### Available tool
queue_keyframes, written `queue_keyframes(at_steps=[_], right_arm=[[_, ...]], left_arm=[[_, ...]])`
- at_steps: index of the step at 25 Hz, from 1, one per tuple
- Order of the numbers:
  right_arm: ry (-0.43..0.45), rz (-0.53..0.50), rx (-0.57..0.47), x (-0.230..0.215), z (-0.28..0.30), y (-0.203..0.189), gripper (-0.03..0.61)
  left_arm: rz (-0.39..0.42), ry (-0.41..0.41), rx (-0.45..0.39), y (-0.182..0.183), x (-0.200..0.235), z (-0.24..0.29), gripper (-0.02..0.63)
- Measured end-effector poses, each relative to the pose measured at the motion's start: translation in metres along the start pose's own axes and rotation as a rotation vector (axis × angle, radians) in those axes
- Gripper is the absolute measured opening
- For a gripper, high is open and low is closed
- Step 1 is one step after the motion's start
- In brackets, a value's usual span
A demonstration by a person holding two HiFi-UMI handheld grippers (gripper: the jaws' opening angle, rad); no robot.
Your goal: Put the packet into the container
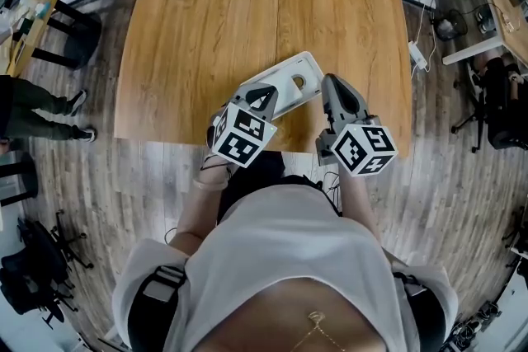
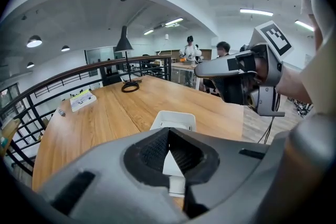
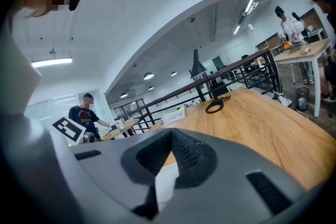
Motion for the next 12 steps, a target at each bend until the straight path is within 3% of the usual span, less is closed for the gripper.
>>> queue_keyframes(at_steps=[12], right_arm=[[-0.007,0.001,-0.009,-0.0030,-0.0050,0.0018,0.011]], left_arm=[[-0.011,0.007,0.008,0.0003,-0.0007,0.0018,0.009]])
Point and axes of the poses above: the fingertips, and each gripper's own axes: z forward along the fingers, x to its left, y out of its top, the point moved 10 cm from there along -z, backward along the fingers, and after that the axes turned 1 degree about -x, right-handed, at the moved point
